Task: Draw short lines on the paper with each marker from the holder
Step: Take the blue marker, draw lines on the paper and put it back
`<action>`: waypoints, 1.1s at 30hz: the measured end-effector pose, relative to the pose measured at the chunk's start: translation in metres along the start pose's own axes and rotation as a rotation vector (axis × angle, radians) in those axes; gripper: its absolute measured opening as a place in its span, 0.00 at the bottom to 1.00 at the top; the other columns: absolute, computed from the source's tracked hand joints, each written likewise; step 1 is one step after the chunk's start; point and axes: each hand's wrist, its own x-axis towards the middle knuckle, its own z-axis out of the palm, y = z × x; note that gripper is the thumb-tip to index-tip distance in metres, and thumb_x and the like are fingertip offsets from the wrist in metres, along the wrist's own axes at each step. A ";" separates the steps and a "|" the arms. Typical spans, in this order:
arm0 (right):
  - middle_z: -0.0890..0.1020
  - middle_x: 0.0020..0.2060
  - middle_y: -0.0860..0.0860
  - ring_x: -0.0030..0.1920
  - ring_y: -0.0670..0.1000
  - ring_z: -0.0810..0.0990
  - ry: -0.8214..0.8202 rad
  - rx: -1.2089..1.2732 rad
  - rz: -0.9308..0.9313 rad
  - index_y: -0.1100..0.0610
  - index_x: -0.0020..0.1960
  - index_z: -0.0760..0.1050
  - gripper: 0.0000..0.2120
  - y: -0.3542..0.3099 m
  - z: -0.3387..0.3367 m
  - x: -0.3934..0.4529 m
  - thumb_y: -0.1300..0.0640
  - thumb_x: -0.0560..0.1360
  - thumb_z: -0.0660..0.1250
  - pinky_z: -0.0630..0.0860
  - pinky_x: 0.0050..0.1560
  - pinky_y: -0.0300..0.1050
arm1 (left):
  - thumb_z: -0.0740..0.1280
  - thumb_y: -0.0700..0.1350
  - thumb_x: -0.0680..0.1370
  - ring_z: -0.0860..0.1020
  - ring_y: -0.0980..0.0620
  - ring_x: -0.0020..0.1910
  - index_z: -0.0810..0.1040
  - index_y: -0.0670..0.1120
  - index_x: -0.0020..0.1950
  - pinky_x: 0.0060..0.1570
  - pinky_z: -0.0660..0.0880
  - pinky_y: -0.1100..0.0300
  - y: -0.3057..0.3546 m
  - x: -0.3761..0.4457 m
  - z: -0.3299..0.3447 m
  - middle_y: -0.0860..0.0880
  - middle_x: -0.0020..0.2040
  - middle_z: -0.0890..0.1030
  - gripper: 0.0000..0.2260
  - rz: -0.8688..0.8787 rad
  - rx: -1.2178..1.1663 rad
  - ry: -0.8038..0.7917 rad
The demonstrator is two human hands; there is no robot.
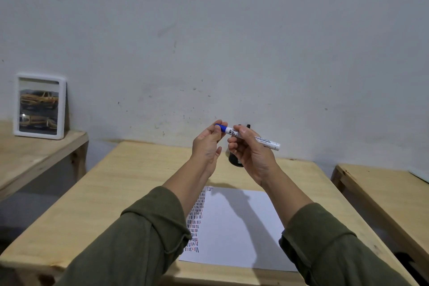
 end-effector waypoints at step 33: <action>0.72 0.24 0.46 0.26 0.44 0.66 0.084 -0.169 0.199 0.57 0.44 0.77 0.10 0.071 -0.024 0.001 0.70 0.73 0.63 0.66 0.29 0.34 | 0.70 0.44 0.71 0.81 0.54 0.46 0.71 0.54 0.61 0.54 0.76 0.51 -0.060 0.006 -0.134 0.62 0.39 0.79 0.20 0.012 0.724 0.438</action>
